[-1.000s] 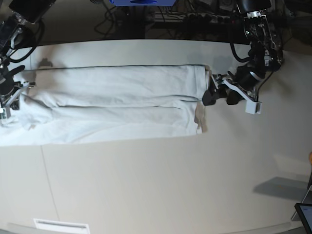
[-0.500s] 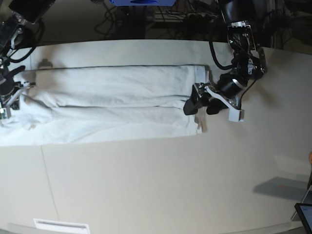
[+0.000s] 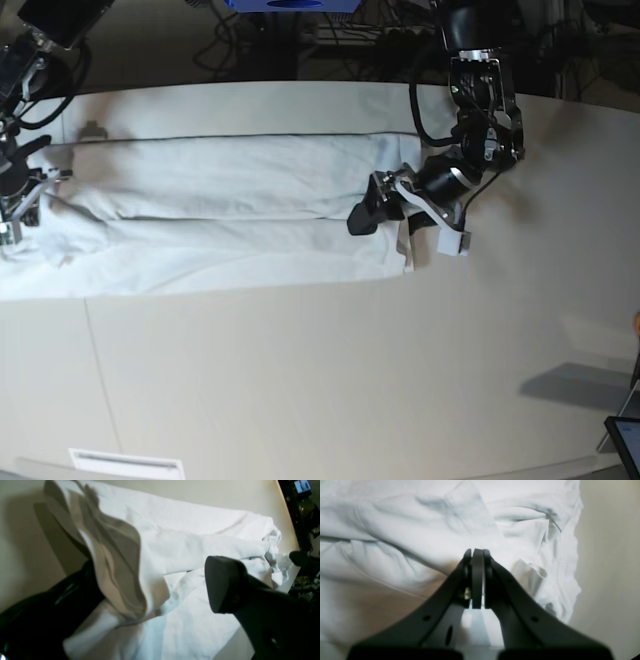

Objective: Fold the T-shirt properly
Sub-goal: 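Grasp the hem end of the strip with the left gripper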

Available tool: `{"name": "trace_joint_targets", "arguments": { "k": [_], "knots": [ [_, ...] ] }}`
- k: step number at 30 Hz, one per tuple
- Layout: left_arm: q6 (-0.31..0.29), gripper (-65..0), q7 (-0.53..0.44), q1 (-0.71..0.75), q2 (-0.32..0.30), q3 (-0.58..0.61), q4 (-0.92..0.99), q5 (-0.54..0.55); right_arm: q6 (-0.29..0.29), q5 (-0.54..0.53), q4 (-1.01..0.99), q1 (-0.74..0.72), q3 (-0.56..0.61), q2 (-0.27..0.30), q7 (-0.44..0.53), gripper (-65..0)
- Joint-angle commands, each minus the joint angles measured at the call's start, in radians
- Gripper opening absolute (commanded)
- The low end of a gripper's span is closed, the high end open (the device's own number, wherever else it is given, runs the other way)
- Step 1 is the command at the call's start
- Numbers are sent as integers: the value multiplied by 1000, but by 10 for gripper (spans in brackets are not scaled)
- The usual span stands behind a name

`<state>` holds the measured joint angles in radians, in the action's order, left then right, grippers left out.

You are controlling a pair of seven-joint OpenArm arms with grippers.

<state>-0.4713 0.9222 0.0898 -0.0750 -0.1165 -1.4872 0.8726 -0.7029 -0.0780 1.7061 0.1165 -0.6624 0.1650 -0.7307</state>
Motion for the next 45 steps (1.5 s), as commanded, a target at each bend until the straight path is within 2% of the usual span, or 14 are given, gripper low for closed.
{"name": "trace_joint_targets", "arguments": {
  "k": [1,2,5,6,13,14,18,20,23,27,30,33,38,45],
  "knots": [
    [38,-144,48,8,-6,-2,0,-43,5,-12,16,-13,-3,17,24,-634],
    [39,-197,48,8,-9,-2,-3,-43,5,-12,16,-13,-3,17,24,-634],
    [39,-427,48,3,-10,-2,-2,-43,5,-12,15,-13,-3,17,24,-634],
    [39,-443,48,3,-12,4,0,-43,5,-12,15,-13,-3,17,24,-634],
    [39,-440,56,5,-10,7,-7,-43,5,-12,15,-13,-3,17,24,-634],
    [41,-462,56,5,-10,7,-7,-45,5,-12,15,-13,-3,17,24,-634],
    [42,-650,56,3,-12,-2,1,-45,5,-12,15,-13,-3,17,24,-634],
    [64,-650,56,3,-12,-2,-3,-45,5,-12,15,-13,-3,17,24,-634],
    [168,-650,56,8,-18,5,-28,-48,5,-12,15,-15,-3,17,24,-634],
    [248,-650,57,23,-24,8,-155,-94,5,-13,15,-15,-3,17,24,-634],
    [329,-650,74,29,-22,10,-263,-106,5,-13,-4,-15,-3,17,24,-634],
    [374,-650,139,15,-24,48,-324,-106,5,-13,-27,-15,-3,17,26,-635],
    [478,-650,145,-17,-21,162,-356,-106,5,-13,-33,-15,-3,17,26,-637],
    [494,-650,145,-91,4,318,-355,-106,5,-13,-33,-15,-3,18,26,-637]
  ]
}}
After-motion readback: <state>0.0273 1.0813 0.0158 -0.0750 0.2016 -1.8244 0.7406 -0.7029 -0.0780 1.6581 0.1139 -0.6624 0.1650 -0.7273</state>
